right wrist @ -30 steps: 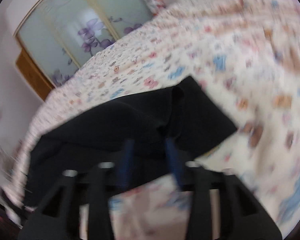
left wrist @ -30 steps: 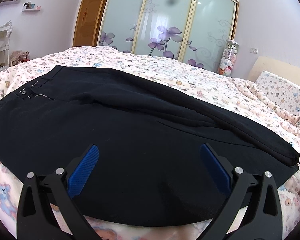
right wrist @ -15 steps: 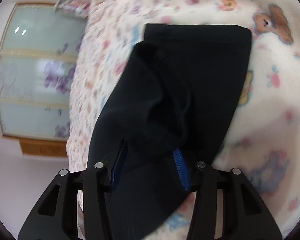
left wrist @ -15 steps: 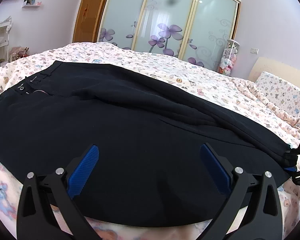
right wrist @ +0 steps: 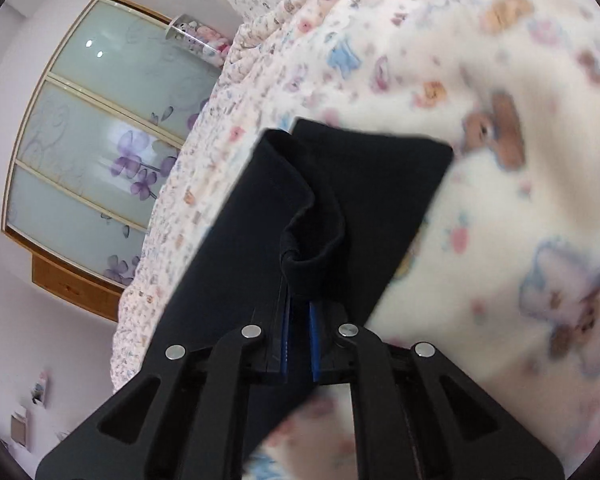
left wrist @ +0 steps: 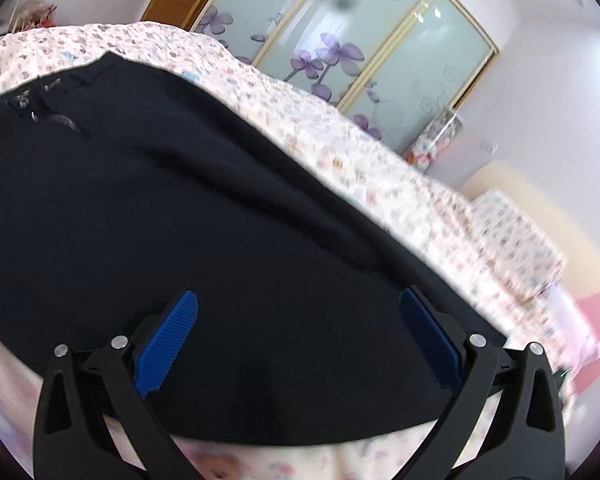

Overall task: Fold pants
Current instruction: 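Lift the hems with the right gripper and carry them toward the waistband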

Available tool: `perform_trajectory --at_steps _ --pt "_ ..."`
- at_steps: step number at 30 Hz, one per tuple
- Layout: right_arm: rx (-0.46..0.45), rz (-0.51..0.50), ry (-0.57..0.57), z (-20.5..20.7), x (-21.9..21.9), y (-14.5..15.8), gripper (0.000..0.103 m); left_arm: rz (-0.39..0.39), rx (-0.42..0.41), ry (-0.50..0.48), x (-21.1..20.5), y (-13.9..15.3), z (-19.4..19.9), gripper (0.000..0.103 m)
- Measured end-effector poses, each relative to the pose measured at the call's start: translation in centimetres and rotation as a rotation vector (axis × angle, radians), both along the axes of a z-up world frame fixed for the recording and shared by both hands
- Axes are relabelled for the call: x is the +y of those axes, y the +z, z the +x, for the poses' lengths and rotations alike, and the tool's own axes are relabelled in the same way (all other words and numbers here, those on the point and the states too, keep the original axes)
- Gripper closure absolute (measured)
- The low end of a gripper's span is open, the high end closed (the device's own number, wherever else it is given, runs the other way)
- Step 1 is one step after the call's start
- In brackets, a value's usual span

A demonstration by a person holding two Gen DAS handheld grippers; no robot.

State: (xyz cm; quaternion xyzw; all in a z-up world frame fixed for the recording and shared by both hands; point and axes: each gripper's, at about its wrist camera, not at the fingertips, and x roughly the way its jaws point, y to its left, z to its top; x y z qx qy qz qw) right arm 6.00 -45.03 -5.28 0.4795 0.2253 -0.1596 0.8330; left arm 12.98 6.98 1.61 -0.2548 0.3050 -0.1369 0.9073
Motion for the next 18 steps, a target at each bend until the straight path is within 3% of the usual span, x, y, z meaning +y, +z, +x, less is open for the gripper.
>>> perform_trajectory --at_steps 4,8,14,18 --pt "-0.027 -0.061 0.008 -0.1 0.7 -0.8 0.095 -0.018 0.061 -0.002 4.8 3.8 6.4 0.002" --pt "-0.045 -0.077 0.015 -0.2 0.0 -0.9 0.095 -0.011 0.228 0.029 7.9 4.4 15.8 0.002" --pt "-0.078 -0.081 0.036 -0.3 -0.1 -1.3 0.095 -0.109 0.441 0.125 9.4 0.8 27.4 0.002" --pt "-0.104 -0.076 0.051 -0.2 -0.6 -1.4 0.095 -0.073 0.49 0.248 9.4 -1.5 31.3 0.004"
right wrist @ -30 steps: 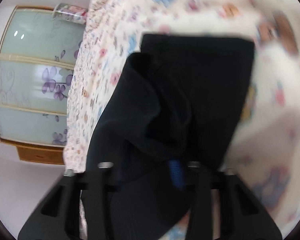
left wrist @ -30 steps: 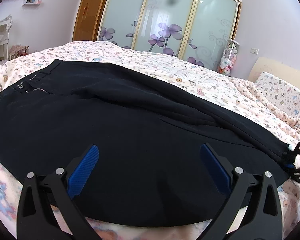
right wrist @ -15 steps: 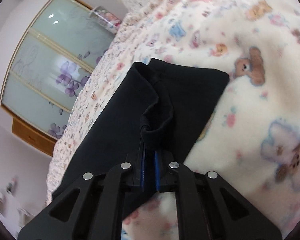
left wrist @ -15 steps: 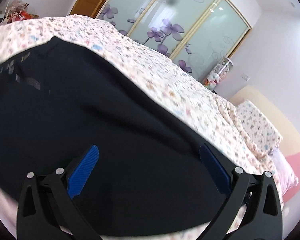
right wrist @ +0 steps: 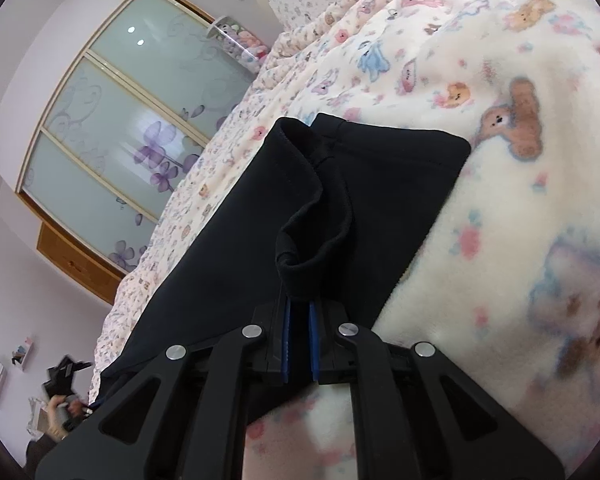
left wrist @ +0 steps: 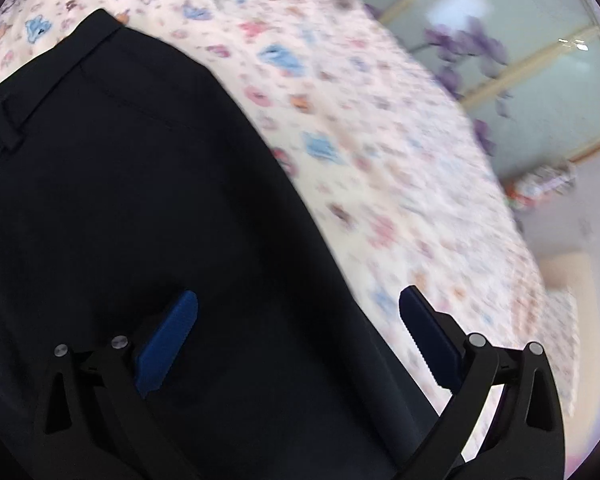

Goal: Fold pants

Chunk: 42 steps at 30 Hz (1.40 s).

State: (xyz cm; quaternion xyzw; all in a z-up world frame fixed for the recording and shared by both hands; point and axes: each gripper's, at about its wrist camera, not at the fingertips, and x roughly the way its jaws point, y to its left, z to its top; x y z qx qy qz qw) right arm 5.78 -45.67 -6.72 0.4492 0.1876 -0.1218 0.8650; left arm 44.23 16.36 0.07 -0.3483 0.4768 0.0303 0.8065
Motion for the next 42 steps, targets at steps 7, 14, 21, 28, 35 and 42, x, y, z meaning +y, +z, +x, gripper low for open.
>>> perform_trajectory --at_steps 7,14,21,28,35,42 --pt "-0.032 0.014 0.024 -0.3 -0.2 -0.4 0.095 0.084 -0.021 -0.027 -0.8 -0.7 2.2 0.098" --pt "-0.037 0.022 0.022 -0.4 -0.4 -0.4 0.095 0.066 -0.138 0.026 0.8 2.4 -4.1 0.099" --pt "-0.032 0.062 0.024 -0.6 -1.2 -0.1 0.095 0.039 -0.26 0.019 3.0 5.9 -13.9 0.099" --pt "-0.093 0.037 0.019 -0.3 -3.9 4.7 0.095 0.025 -0.366 0.06 5.2 5.3 -28.1 0.099" --pt "-0.032 0.064 -0.064 -1.1 -6.0 4.6 0.095 0.038 -0.316 0.113 4.2 -1.0 -36.1 0.098" --pt "0.047 0.119 -0.098 -2.5 -5.8 2.8 0.095 -0.008 -0.328 0.133 5.7 -1.6 -37.0 0.076"
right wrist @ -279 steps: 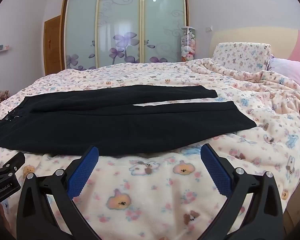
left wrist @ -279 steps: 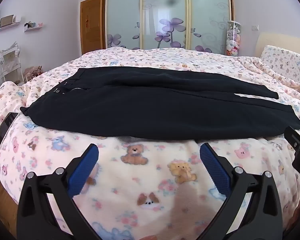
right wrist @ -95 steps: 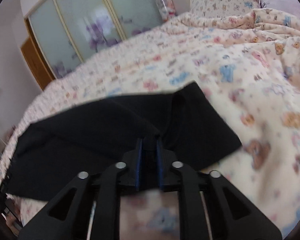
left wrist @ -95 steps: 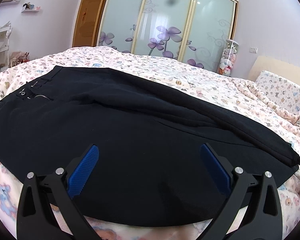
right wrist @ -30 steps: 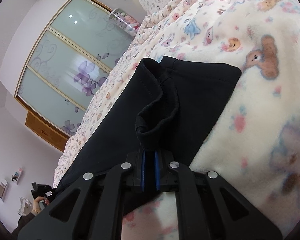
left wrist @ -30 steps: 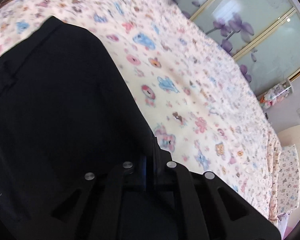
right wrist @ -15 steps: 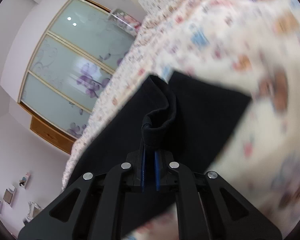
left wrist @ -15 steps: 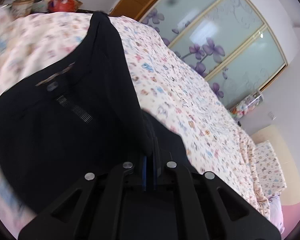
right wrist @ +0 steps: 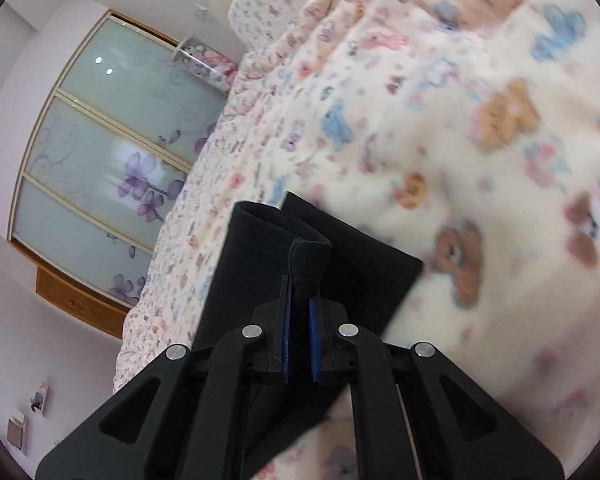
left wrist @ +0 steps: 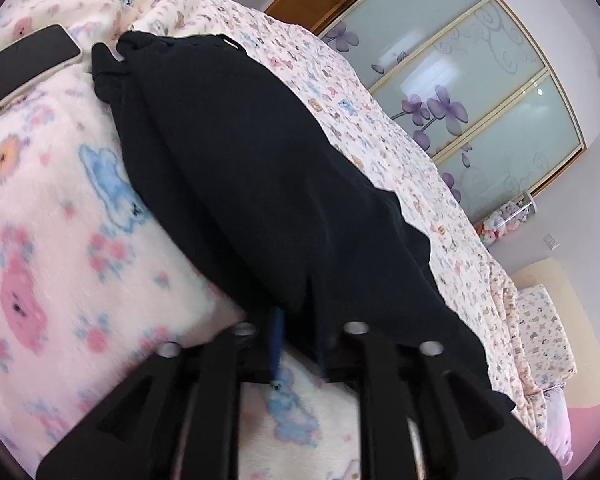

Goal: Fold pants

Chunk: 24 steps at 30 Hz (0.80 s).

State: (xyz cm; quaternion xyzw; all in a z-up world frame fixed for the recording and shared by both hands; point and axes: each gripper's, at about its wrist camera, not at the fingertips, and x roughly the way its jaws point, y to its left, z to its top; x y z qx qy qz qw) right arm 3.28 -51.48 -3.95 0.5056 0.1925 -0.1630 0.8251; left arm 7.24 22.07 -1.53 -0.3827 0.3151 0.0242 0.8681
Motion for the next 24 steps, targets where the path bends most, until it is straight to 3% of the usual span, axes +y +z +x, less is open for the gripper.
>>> perform_trajectory --at_steps 1,3,5,6,9,11,13,17,20,24 --pt "0.003 0.002 0.003 -0.2 0.1 0.0 0.095 -0.006 -0.01 0.006 0.3 0.2 -0.2 0.07" --pt "0.016 0.016 0.021 -0.3 0.1 -0.1 0.095 -0.022 -0.033 0.036 1.5 0.8 -0.5 0.046" --pt "0.031 0.044 0.033 -0.2 0.0 -0.3 0.094 -0.027 -0.039 0.08 2.4 1.1 -0.6 0.031" --pt "0.035 0.064 0.043 -0.2 -0.1 -0.4 0.093 -0.032 -0.036 0.097 3.1 1.1 -0.6 0.028" --pt "0.036 0.099 0.068 -0.2 -0.2 -0.4 0.081 -0.111 -0.007 0.129 5.7 0.7 0.7 0.028" --pt "0.018 0.113 0.088 -0.2 -0.1 -0.4 0.052 -0.178 0.009 0.14 6.9 0.4 1.4 0.028" --pt "0.003 0.1 0.111 0.0 0.4 0.1 0.044 -0.248 0.029 0.163 8.4 0.0 2.3 0.027" --pt "0.01 0.113 0.146 1.0 0.9 0.2 0.044 -0.322 0.045 0.188 10.1 -0.6 3.2 0.026" --pt "0.0 0.161 0.128 0.8 0.6 -0.4 0.046 -0.314 0.044 0.191 10.4 -0.6 3.5 0.026" --pt "0.043 0.142 0.124 0.8 0.6 -0.5 0.056 -0.307 0.041 0.196 10.3 -0.5 3.5 0.028"
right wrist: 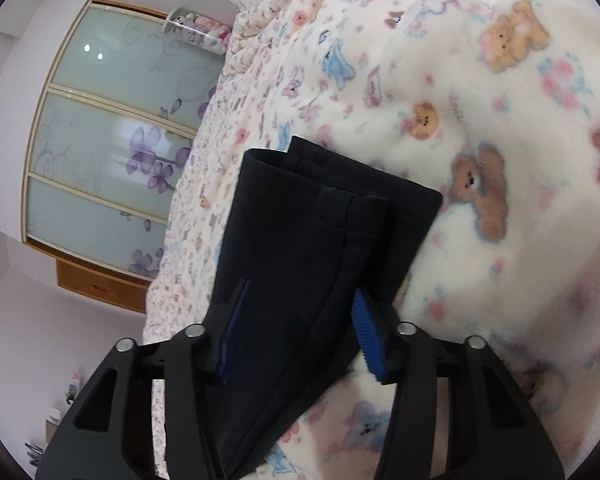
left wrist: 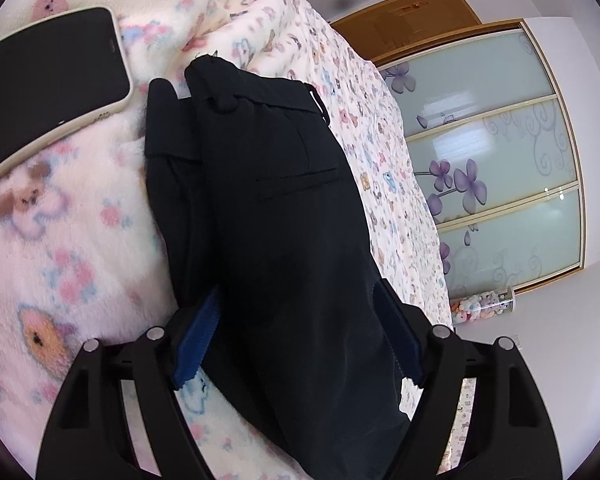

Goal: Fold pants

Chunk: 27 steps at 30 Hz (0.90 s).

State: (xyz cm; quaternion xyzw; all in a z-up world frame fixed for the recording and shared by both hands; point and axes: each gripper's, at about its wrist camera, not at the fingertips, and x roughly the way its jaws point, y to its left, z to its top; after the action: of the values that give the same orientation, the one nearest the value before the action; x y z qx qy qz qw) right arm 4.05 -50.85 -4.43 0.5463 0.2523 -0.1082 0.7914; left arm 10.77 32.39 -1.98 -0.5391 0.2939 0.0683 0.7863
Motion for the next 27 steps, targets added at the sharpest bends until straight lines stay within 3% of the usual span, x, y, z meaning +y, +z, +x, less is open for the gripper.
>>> perform_trajectory --at_steps 3,4,5,6,8,10,12,14,15,17,19,22,27 --pt "0.042 -0.006 -0.007 0.2 -0.1 -0.4 0.077 0.003 0.007 0.008 0.2 -0.1 0.1 0.028" --pt "0.068 -0.014 0.003 0.7 -0.1 -0.6 0.093 0.01 0.014 0.01 0.2 0.0 0.2 0.03" --pt "0.078 -0.018 0.009 1.0 -0.1 -0.6 0.098 0.03 0.03 0.014 0.1 0.1 0.4 0.039" --pt "0.083 -0.037 0.015 1.6 -0.1 -0.1 0.098 0.05 0.045 0.019 -0.1 0.3 0.4 0.059" --pt "0.008 -0.078 0.028 2.2 -0.1 2.0 0.099 0.071 0.049 0.012 -0.2 0.6 0.4 0.095" --pt "-0.152 -0.136 0.03 1.8 -0.1 5.4 0.099 0.061 0.0 0.011 -0.1 1.0 -0.3 0.095" --pt "-0.216 -0.228 -0.017 0.4 -0.1 7.2 0.099 0.086 -0.023 -0.004 -0.4 1.0 -1.4 0.095" --pt "-0.151 -0.221 -0.045 -0.2 -0.5 5.8 0.099 0.11 -0.012 -0.013 -0.8 0.2 -2.1 0.095" --pt "-0.057 -0.172 -0.053 -0.5 -1.0 3.3 0.099 0.114 -0.001 -0.016 -1.0 -0.8 -2.5 0.095" --pt "0.03 -0.111 -0.064 -1.2 -1.3 0.2 0.099 0.112 0.004 -0.014 -1.0 -1.7 -2.7 0.095" --pt "0.025 -0.082 -0.075 -2.2 -1.1 -1.7 0.099 0.115 0.001 -0.018 -0.9 -1.8 -2.6 0.093" --pt "0.032 -0.148 -0.056 -2.4 -0.5 -0.7 0.099 0.074 0.0 -0.02 -0.2 -1.5 -2.1 0.088" --pt "0.034 -0.129 -0.051 -2.2 -0.6 -0.8 0.099 0.051 -0.019 -0.008 0.3 -1.1 -1.5 0.067"
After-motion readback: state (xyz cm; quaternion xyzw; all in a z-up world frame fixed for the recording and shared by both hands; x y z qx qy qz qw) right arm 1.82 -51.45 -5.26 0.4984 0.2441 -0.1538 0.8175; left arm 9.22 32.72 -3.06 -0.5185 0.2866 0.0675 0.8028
